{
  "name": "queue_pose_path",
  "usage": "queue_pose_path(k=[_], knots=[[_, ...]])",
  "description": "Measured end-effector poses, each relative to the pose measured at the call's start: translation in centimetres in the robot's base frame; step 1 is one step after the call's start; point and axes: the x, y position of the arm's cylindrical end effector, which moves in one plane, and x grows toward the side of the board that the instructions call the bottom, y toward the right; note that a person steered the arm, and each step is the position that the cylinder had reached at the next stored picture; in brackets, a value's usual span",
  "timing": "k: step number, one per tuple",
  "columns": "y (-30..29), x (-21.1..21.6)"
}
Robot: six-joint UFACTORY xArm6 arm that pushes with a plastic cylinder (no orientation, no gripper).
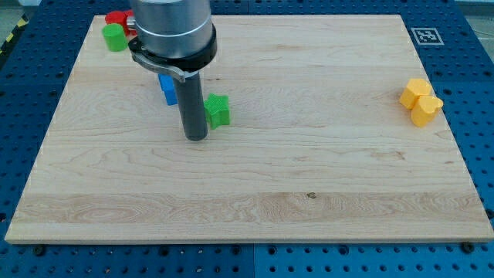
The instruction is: Drag green star towards top right of the blue triangle
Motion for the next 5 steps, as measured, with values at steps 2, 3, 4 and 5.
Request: queue_pose_path(k=[2, 3, 4, 5], knots=[[2.8, -1.6], [3.1, -3.6], [3.1, -3.9], [3.9, -3.3]])
